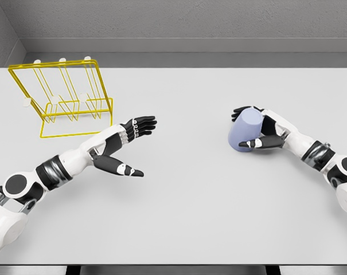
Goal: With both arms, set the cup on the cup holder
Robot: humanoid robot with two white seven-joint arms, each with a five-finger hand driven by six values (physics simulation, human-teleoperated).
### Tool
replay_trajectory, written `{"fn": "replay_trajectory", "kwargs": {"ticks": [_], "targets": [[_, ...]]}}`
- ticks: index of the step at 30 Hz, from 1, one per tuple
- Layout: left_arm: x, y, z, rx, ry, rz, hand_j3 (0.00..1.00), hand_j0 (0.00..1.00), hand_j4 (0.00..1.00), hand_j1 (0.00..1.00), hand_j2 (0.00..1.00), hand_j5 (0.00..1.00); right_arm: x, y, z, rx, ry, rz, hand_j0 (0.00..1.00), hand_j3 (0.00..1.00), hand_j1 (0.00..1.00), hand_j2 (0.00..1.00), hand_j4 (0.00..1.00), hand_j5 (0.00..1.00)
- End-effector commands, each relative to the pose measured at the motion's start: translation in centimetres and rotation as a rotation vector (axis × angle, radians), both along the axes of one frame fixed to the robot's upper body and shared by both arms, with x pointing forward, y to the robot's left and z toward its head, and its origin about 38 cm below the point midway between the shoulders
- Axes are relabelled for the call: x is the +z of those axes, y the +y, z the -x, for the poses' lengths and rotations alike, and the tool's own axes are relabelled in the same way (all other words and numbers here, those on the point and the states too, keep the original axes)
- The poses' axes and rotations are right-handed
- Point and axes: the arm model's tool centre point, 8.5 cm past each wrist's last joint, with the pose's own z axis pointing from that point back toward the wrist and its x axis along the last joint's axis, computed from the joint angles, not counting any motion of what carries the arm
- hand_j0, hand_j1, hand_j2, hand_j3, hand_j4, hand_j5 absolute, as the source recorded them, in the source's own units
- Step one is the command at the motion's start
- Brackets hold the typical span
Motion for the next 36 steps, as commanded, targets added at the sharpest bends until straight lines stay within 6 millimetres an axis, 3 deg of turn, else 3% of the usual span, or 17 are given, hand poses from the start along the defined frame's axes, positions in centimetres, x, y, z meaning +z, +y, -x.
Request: {"fn": "replay_trajectory", "kwargs": {"ticks": [1, 8, 15, 26, 33, 36], "targets": [[-0.1, 0.1, -0.1, 0.004, 0.006, 0.003, 1.00, 1.00, 1.00, 1.00, 1.00, 1.00, -0.1, 0.0, 0.0, 0.002, 0.002, 0.003, 0.65, 0.65, 0.65, 0.65, 0.65, 0.65], [-0.2, 0.1, -0.1, 0.005, 0.007, 0.003, 1.00, 1.00, 1.00, 1.00, 1.00, 1.00, 0.7, 0.1, -0.3, 0.007, -0.023, 0.000, 0.70, 0.70, 0.70, 0.70, 0.70, 0.70], [-0.2, 0.2, -0.1, 0.006, 0.008, 0.002, 1.00, 1.00, 1.00, 1.00, 1.00, 1.00, 2.5, 0.8, -1.0, 0.030, -0.084, -0.013, 0.72, 0.72, 0.72, 0.72, 0.72, 0.72], [-0.3, 0.2, -0.1, 0.008, 0.010, 0.001, 1.00, 1.00, 1.00, 1.00, 1.00, 1.00, 3.5, 1.9, -1.2, 0.061, -0.112, -0.027, 0.72, 0.72, 0.72, 0.72, 0.72, 0.72], [-0.2, 0.3, -0.1, 0.010, 0.009, 0.000, 1.00, 1.00, 1.00, 1.00, 1.00, 1.00, 4.0, 4.0, -1.1, 0.109, -0.134, -0.043, 0.71, 0.71, 0.71, 0.71, 0.71, 0.71], [-0.3, 0.3, -0.1, 0.009, 0.010, -0.001, 1.00, 1.00, 1.00, 1.00, 1.00, 1.00, 4.4, 6.1, -0.8, 0.167, -0.147, -0.058, 0.71, 0.71, 0.71, 0.71, 0.71, 0.71]]}}
